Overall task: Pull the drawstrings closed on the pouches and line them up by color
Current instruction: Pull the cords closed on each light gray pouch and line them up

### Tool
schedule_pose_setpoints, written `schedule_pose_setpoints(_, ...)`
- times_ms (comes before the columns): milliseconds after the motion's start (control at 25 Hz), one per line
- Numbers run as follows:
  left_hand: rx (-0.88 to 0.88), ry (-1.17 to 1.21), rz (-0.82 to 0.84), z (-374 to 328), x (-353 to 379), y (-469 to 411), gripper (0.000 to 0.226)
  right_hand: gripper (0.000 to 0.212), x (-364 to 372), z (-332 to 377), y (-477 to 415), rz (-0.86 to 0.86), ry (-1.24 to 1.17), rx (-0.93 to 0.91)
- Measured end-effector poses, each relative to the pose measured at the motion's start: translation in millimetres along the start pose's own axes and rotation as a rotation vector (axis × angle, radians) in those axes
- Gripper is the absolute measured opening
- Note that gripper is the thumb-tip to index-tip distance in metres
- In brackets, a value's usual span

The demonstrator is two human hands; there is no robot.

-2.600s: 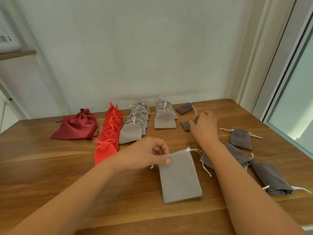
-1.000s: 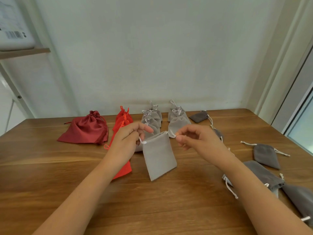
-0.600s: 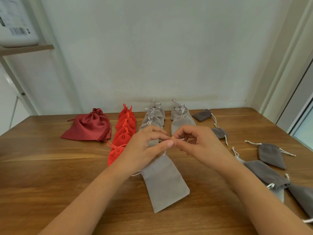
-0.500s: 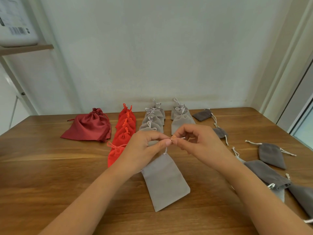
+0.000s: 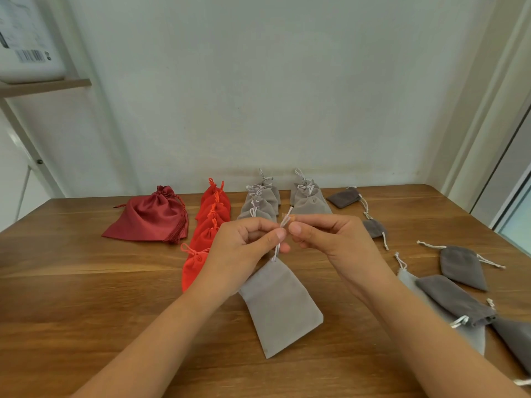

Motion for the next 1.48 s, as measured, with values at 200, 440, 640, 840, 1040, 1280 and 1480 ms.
schedule_pose_setpoints(200, 0.064, -0.116, 0.028, -0.8, 2.4, 1.3, 0.005, 0.030, 3.9, -2.5, 0.2, -0.015, -0.006, 0.032)
schedule_pose_setpoints(440, 0.033, -0.042, -0.024, -2.3, 1.7, 2.7, 0.019, 0.024, 3.3, -1.7, 0.4, -0.023, 0.000, 0.038)
schedule_pose_setpoints(640, 0.009, -0.019, -0.016, -3.7, 2.4, 2.6, 0.023, 0.025, 3.8, -2.5, -0.3, -0.030, -0.047, 0.052)
schedule_pose_setpoints(840, -0.024, -0.036, -0.024, -1.2, 0.8, 1.2, 0.010, 0.026, 1.5, -3.4, -1.0, -0.054, -0.086, 0.071)
schedule_pose_setpoints(1040, -0.010, -0.039, -0.039, -3.3, -0.6, 0.9, 0.009, 0.025, 0.3, -3.0, -0.8, -0.058, -0.093, 0.075)
schedule_pose_setpoints(1280, -0.042, 0.010, -0.043, -3.3, -0.9, 0.6, 0.017, 0.025, 0.0, -3.0, -1.1, -0.050, -0.141, 0.092)
schedule_pose_setpoints(1480, -0.085, 0.033, -0.022, -2.0, -1.6, -0.4, 0.019, 0.026, -0.2, -3.6, -0.9, -0.054, -0.143, 0.095)
Point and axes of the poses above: each hand's wrist, its own y-axis away from the middle knuckle, its own x-axis out of the palm, z = x × y, the point moved 3 cm from there along -y, towards the middle knuckle, and after that the axes turned 15 degrees about y, right-handed, at the moved point
